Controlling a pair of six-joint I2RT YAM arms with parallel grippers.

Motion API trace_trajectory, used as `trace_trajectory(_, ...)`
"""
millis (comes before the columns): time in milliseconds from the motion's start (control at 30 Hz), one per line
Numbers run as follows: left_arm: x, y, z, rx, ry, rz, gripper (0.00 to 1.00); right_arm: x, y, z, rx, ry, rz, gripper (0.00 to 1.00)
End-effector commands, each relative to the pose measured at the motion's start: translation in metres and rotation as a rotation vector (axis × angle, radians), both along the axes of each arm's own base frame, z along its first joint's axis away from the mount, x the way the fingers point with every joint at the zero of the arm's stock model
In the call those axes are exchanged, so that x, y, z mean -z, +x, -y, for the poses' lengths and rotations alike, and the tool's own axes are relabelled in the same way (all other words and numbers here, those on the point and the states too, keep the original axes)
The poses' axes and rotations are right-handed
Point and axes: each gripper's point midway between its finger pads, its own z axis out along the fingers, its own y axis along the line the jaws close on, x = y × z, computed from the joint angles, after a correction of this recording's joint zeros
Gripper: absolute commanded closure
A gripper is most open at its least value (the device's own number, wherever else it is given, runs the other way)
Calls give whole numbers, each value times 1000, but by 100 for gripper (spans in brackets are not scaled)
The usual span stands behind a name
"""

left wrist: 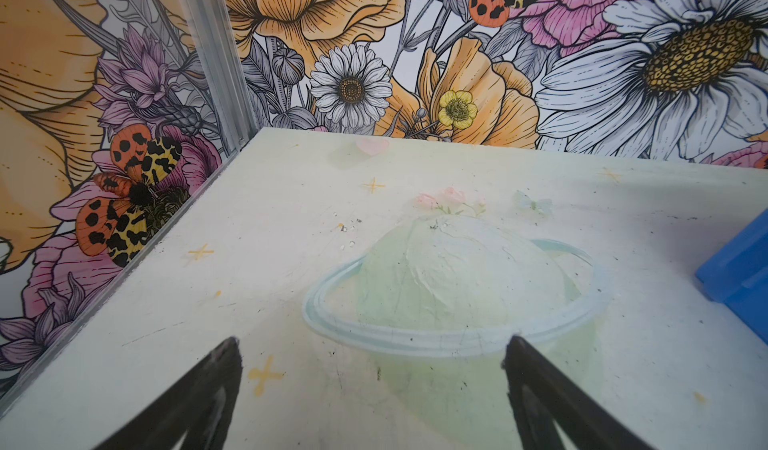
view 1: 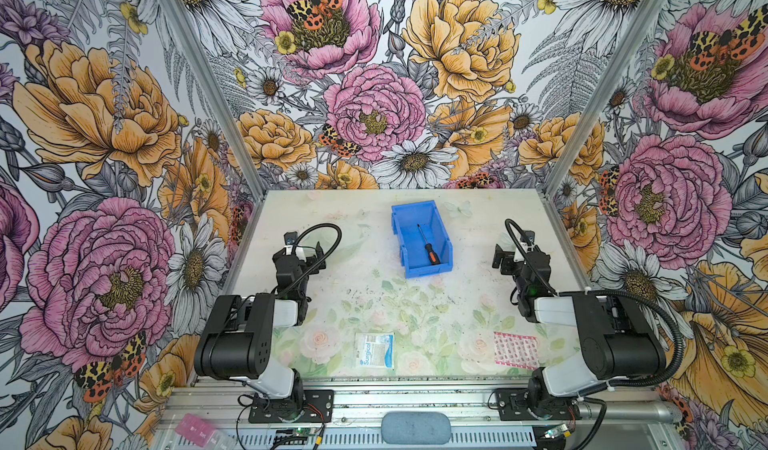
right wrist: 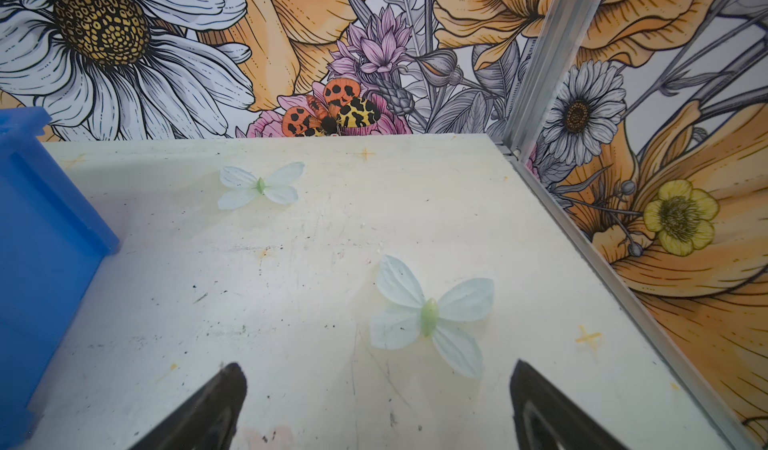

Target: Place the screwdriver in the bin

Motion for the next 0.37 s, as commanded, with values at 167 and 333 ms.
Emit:
trace_trajectory(167,-4,-1,3,7,12,27,1,-4,1,0,-13,-3,25,0)
trace_trajectory(333,-4,0,3,20,-1,26,1,-3,1,0,-13,-3,21,1)
